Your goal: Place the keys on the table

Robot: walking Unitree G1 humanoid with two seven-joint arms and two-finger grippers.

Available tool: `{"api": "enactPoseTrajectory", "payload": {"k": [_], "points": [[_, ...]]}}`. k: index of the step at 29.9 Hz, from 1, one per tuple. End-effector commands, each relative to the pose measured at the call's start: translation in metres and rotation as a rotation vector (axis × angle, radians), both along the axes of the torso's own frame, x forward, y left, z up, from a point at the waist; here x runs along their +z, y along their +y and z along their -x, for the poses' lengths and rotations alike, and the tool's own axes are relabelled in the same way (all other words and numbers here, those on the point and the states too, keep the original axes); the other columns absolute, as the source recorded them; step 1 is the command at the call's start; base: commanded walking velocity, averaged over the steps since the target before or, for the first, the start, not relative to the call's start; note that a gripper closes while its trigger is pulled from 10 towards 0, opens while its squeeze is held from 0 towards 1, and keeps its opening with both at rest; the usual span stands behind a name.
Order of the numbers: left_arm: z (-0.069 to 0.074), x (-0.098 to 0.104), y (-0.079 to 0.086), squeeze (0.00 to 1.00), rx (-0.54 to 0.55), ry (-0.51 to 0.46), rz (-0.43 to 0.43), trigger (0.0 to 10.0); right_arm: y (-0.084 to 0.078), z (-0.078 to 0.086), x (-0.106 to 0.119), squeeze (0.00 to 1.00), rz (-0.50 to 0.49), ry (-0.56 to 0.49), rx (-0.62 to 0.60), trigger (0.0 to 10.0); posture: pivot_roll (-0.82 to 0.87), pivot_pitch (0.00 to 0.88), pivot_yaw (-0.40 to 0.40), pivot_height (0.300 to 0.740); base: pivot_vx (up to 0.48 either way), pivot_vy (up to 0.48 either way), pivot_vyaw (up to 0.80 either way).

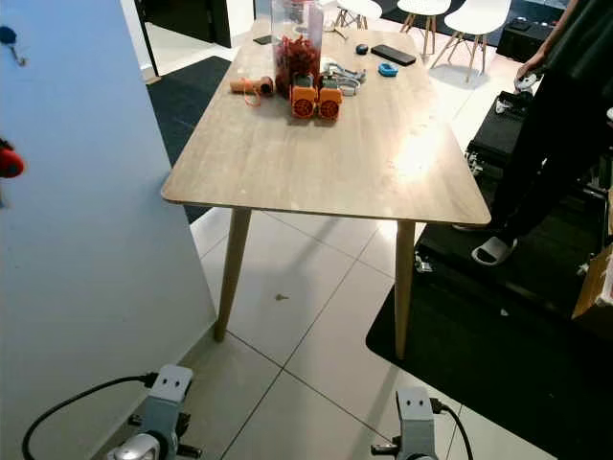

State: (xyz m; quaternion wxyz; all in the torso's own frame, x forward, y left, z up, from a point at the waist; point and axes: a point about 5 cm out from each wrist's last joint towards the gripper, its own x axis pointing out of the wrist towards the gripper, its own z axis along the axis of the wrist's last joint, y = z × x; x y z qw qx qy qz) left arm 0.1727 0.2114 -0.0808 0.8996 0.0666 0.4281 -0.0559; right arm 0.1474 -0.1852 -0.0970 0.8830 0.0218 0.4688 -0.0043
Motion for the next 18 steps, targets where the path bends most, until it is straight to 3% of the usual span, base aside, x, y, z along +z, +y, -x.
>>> {"api": "enactPoseTrajectory", "payload": {"k": [1,9,15,17,18], "points": [[0.0,-0.001,-0.006,0.0,-0.025,0.002,-0.001,10.0,-0.002,0.007,-0.003,0.0,0.004,0.03,-0.009,10.0,0.09,0.0,-0.057,0.74,0.0,0.0,0.0],[-0.001,-0.001,-0.008,0.0,-0.016,-0.008,0.002,10.0,-0.004,0.005,-0.002,0.0,0.009,0.023,0.007,10.0,0.09,0.0,-0.079,0.74,0.0,0.0,0.0],[-0.002,-0.001,-0.014,0.0,0.038,-0.023,0.031,10.0,-0.016,-0.005,0.004,0.0,0.045,0.016,0.071,10.0,0.09,0.008,-0.159,0.74,0.0,0.0,0.0],[-0.008,0.0,-0.023,0.0,0.04,-0.05,0.045,10.0,-0.018,-0.007,0.004,0.0,0.051,0.015,0.078,10.0,0.09,0.008,-0.166,0.74,0.0,0.0,0.0],[-0.019,0.006,-0.042,0.0,0.028,-0.116,0.074,10.0,-0.021,-0.009,0.006,0.0,0.059,0.014,0.087,10.0,0.08,0.009,-0.173,0.74,0.0,0.0,0.0]]}}
